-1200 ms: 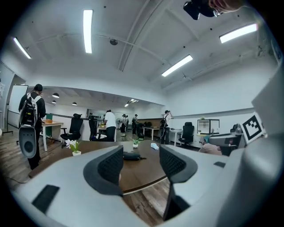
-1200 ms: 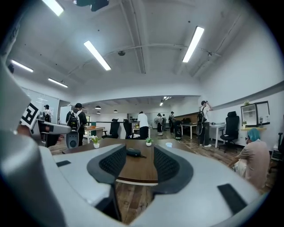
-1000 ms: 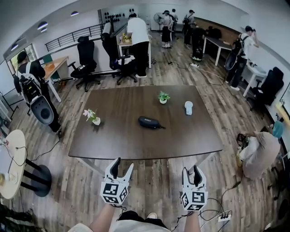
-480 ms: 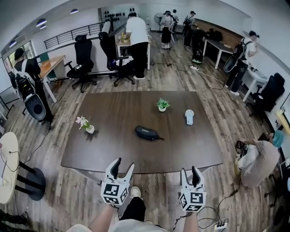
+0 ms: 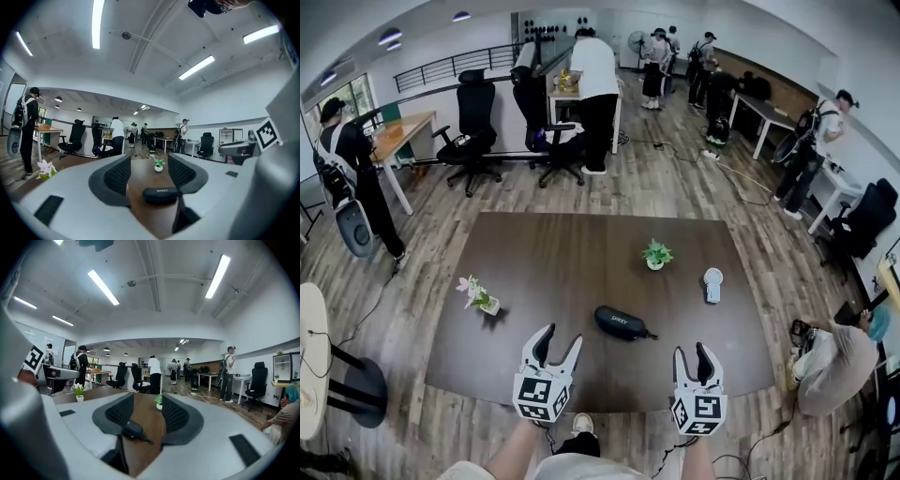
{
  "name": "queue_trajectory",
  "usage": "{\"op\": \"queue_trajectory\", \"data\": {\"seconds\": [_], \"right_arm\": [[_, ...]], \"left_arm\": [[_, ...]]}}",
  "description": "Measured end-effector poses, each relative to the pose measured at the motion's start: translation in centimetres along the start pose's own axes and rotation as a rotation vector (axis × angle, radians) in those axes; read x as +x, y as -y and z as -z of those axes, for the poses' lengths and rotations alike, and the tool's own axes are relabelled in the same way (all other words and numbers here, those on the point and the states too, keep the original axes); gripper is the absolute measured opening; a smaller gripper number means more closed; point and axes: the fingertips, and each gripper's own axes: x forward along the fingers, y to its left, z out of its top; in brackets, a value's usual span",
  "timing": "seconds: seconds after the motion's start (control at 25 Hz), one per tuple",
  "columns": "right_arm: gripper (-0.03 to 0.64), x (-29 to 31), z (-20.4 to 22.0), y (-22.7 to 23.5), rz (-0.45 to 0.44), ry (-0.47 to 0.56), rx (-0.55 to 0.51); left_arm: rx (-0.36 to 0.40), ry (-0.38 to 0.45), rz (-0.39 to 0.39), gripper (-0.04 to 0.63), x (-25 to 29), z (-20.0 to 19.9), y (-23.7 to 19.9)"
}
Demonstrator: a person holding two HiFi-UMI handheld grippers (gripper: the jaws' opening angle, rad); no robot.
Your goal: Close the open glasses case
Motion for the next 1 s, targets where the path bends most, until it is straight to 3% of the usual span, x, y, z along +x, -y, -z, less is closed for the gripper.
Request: {"op": "queue_trajectory", "data": {"seconds": [0.44,1.0], "right_arm": [[0.190,11.0,-1.9,-3.5,-0.037,0.023,-0.027],[0.186,16.5,-1.9,-2.1,-0.078,0.033,-0.010]], "left_arm": [[0.010,-0.003,-0.050,0.250,5.4,0.0,-9.1],[0.023,0.005,-0.077,0.244,9.5,-0.8,-10.2]]}}
